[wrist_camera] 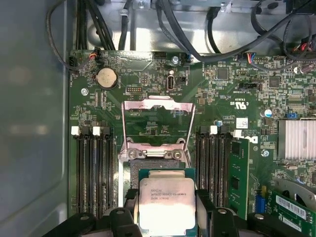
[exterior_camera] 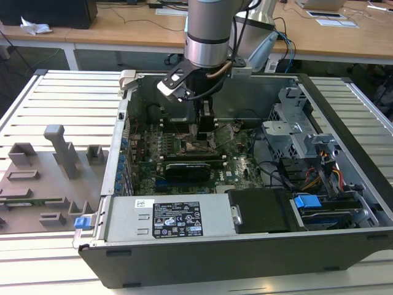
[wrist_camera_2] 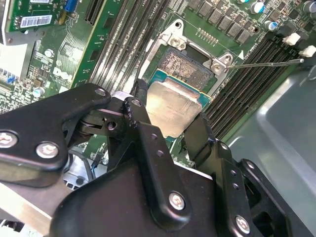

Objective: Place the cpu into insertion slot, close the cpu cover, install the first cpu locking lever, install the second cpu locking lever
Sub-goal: 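Place the cpu into insertion slot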

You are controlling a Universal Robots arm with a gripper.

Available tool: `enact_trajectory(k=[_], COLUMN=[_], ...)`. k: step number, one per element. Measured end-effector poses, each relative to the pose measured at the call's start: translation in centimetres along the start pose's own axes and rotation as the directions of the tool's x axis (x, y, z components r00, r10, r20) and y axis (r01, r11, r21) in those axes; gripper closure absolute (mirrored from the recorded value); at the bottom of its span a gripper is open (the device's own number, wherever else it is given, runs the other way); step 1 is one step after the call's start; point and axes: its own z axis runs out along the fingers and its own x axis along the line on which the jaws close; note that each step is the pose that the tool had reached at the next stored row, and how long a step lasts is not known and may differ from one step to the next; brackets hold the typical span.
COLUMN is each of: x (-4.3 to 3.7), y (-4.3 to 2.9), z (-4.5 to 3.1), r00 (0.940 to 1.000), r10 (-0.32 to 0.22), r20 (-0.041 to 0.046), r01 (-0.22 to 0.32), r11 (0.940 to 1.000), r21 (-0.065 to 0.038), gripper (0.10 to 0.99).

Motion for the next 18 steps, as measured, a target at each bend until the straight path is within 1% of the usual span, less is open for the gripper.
enact_trajectory(k=[15,18], x=[0.05,0.21], y=[-0.01,-0.02], z=[0.84,1.43], r00=[1.0000,1.0000], r10=[0.000,0.000], r20=[0.0007,0.0008], r01=[0.000,0.000], r11=[1.0000,1.0000], r21=[0.000,0.000], gripper=[0.545,0.545])
